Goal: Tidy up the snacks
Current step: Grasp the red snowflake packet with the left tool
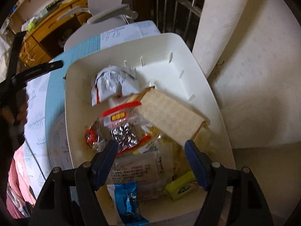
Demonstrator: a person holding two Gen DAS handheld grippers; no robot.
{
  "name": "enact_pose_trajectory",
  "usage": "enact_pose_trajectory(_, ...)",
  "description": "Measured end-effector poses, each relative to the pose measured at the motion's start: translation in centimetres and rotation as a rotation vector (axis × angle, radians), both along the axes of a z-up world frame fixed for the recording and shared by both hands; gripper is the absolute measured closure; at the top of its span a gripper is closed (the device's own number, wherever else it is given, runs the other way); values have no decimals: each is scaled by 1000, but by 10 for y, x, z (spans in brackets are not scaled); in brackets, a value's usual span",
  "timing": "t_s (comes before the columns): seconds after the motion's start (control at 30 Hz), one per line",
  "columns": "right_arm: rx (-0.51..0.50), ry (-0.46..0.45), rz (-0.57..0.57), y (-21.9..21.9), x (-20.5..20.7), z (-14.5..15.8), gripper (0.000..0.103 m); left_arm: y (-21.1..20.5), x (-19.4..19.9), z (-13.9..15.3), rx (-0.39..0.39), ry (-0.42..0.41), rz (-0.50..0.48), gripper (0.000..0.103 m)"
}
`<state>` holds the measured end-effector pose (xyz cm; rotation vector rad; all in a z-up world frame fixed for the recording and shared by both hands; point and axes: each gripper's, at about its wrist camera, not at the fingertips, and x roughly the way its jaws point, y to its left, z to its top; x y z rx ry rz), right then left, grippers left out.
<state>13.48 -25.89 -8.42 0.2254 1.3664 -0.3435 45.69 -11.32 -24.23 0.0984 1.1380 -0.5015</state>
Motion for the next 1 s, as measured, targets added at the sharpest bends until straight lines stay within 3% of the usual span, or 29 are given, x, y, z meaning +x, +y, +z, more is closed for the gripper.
enact_pose_trajectory(0.2, -2, 63, -1, 5, -4, -7, 29, 0, 16, -39, 18, -1, 35, 31)
enact_pose_trajectory(0.47, -9, 90, -17, -2, -9, -9, 29, 1, 20, -48, -5, -22, 22, 31)
enact_pose_trajectory(0.73, -7, 98, -25, -5, -16, -5, 29, -16, 17, -50, 115, -73, -15, 38)
enact_pose_trajectory(0.9, -3, 86, -27, -5, -21, 0, 29, -19, 15, -48, 130, -93, -8, 58)
enact_pose_trajectory(1.0, 1, 80, -26, -5, -24, 2, 29, -18, 15, -46, 134, -79, 2, 63)
